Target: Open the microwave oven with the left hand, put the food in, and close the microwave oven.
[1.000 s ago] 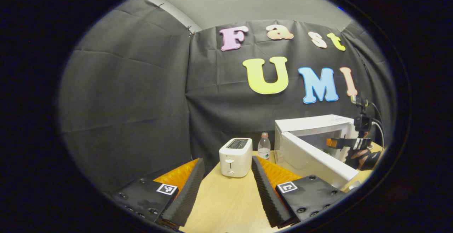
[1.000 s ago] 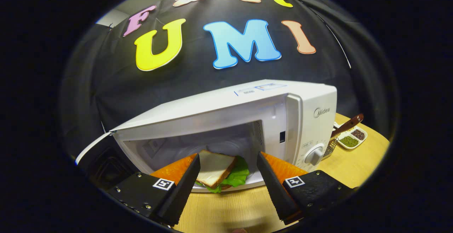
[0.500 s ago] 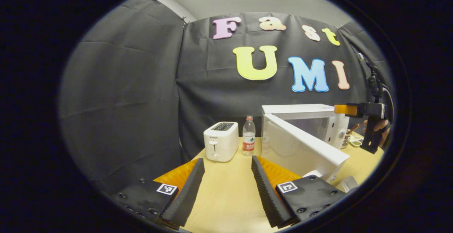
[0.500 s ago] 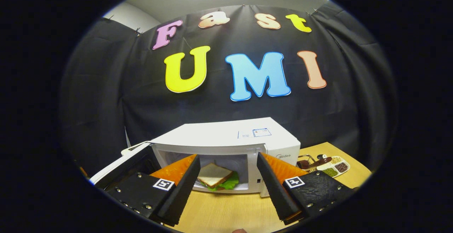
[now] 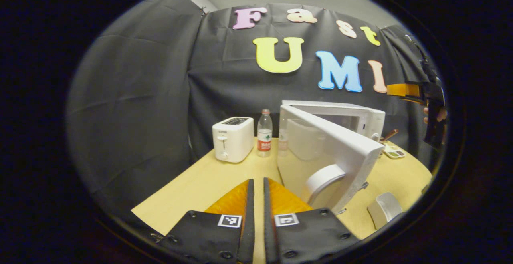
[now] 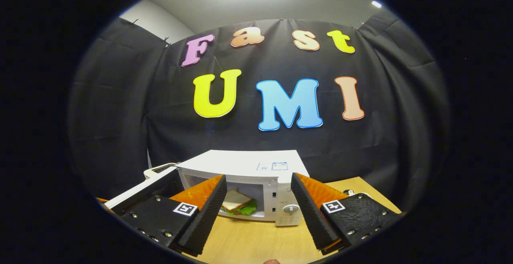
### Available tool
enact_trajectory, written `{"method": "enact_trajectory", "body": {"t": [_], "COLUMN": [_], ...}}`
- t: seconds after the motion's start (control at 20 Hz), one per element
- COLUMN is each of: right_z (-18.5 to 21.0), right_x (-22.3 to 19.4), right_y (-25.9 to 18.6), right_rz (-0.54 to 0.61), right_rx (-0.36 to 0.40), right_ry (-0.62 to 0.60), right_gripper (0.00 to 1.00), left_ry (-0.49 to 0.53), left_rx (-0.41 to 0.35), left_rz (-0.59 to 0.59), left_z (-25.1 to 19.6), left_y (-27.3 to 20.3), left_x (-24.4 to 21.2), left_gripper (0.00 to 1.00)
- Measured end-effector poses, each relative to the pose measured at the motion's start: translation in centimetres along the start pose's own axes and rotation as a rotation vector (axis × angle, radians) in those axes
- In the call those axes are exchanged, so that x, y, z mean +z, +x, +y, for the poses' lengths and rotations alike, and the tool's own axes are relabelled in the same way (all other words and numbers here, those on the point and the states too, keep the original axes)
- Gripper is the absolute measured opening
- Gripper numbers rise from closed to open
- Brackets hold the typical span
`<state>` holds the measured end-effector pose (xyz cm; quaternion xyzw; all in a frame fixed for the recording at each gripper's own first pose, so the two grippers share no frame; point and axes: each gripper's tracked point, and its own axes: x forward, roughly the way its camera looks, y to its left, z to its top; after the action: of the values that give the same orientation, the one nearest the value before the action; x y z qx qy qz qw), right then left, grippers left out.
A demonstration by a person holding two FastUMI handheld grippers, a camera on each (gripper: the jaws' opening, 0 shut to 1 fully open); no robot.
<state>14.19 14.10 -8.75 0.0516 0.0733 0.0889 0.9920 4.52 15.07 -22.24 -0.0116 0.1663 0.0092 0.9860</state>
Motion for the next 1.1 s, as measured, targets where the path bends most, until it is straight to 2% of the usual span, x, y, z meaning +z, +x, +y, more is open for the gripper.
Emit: {"method": "enact_trajectory", "body": {"t": [0.1, 0.15, 0.25, 0.3, 0.45, 0.5, 0.75, 0.95, 1.0, 1.05, 1.1], "right_z": [-1.0, -1.4, -2.5, -3.0, -4.3, -4.8, -8.0, -10.5, -11.1, -11.6, -12.2], "right_x": [0.2, 0.3, 0.4, 0.4, -0.1, -0.2, -0.8, -1.4, -1.6, -1.8, -1.9], "right_y": [-0.7, -1.1, -1.8, -2.1, -2.8, -3.2, -5.2, -7.1, -7.5, -7.8, -8.1], "right_rz": [0.005, 0.005, 0.004, 0.002, 0.015, 0.019, 0.024, 0.031, 0.038, 0.044, 0.048], "right_rx": [-0.007, -0.012, -0.024, -0.031, -0.05, -0.057, -0.121, -0.189, -0.206, -0.221, -0.237], "right_ry": [0.002, 0.003, 0.003, 0.002, 0.013, 0.021, 0.024, 0.014, 0.016, 0.019, 0.021], "right_gripper": [0.97, 0.97, 0.98, 0.98, 0.98, 0.98, 0.98, 0.98, 0.98, 0.98, 0.98], "left_ry": [-0.005, 0.011, 0.024, 0.028, 0.072, 0.082, 0.135, 0.174, 0.179, 0.176, 0.172], "left_rx": [-0.046, -0.047, -0.092, -0.115, -0.174, -0.196, -0.344, -0.434, -0.453, -0.468, -0.483], "left_rz": [0.009, 0.008, 0.013, 0.014, 0.015, 0.014, 0.022, 0.015, 0.014, 0.013, 0.012], "left_z": [-1.9, -2.5, -4.0, -5.1, -8.3, -9.4, -15.3, -19.1, -19.9, -20.7, -21.5], "left_y": [-0.6, -0.6, -0.6, -0.6, -0.2, 0.0, 1.3, 3.1, 3.6, 3.9, 4.6], "left_x": [0.0, 0.0, 0.1, 0.2, 0.5, 0.7, 1.5, 2.6, 2.8, 3.1, 3.3], "left_gripper": [0.04, 0.08, 0.07, 0.12, 0.03, 0.07, 0.07, 0.07, 0.12, 0.07, 0.07]}}
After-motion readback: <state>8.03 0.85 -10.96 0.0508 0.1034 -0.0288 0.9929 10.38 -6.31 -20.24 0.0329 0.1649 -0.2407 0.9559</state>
